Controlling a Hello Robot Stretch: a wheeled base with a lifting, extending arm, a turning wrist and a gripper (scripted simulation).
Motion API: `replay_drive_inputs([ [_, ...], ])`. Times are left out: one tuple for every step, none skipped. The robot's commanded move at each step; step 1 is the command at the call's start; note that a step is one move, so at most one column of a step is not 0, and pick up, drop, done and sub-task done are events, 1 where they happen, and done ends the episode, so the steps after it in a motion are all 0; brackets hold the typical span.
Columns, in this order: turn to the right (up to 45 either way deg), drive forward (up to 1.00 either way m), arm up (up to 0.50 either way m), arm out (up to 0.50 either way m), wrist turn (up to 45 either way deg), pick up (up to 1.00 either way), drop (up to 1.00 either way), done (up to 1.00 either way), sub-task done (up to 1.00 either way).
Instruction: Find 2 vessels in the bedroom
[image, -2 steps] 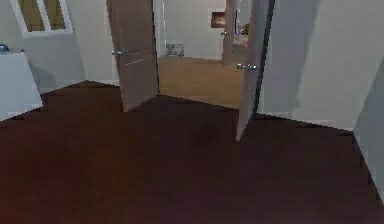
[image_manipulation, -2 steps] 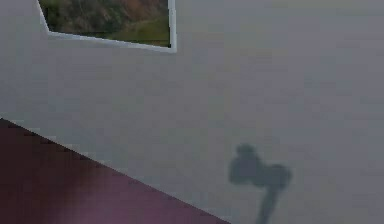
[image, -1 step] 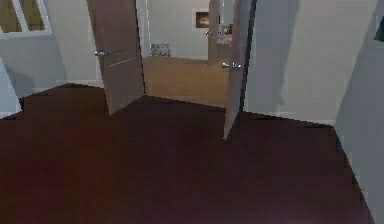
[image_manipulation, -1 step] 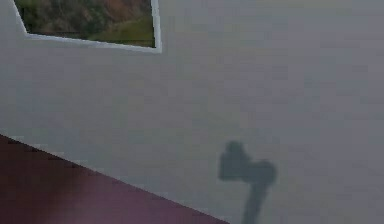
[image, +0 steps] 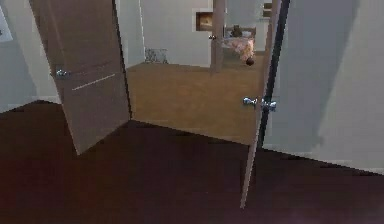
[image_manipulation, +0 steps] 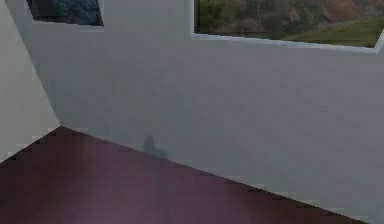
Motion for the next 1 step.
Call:
replay_drive_inputs([
  [0.0, 0.95, 0.0, 0.0, 0.0, 0.0, 0.0, 0.0, 0.0],
])
